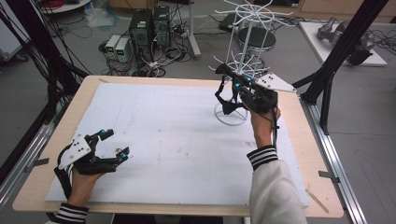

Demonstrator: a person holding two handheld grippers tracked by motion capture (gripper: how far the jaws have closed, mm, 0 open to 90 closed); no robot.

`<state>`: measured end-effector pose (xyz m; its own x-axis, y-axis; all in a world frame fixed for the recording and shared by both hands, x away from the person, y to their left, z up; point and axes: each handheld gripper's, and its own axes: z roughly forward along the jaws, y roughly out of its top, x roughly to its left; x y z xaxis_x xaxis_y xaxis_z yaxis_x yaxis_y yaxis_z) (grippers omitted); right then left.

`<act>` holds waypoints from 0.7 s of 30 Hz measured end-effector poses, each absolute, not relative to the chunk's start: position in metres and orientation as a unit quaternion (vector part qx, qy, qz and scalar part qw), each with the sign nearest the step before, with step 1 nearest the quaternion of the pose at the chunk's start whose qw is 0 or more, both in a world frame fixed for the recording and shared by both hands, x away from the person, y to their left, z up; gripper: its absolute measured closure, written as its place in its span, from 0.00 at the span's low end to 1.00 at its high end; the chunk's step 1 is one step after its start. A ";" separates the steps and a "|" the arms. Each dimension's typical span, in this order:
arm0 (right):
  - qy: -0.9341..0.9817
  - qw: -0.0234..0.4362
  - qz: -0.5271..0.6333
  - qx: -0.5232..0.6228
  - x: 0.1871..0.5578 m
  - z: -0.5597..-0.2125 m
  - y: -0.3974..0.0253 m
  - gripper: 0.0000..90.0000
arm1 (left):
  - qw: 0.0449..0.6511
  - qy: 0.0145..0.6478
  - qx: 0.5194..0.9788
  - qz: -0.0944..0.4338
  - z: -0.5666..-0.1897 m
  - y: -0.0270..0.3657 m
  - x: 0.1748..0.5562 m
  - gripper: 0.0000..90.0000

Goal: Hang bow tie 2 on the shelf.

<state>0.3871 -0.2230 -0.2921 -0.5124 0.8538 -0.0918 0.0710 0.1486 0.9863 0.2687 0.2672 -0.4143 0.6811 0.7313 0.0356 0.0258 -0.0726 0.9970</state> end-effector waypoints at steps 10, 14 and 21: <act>0.684 0.375 0.526 0.339 0.387 -0.293 -0.217 0.73 | 0.620 0.279 0.674 0.287 -0.413 0.267 0.269 0.14; 0.687 0.385 0.516 0.336 0.386 -0.292 -0.214 0.65 | 0.622 0.279 0.674 0.285 -0.413 0.266 0.269 0.14; 0.675 0.398 0.511 0.353 0.387 -0.292 -0.216 0.39 | 0.621 0.279 0.675 0.285 -0.412 0.266 0.268 0.14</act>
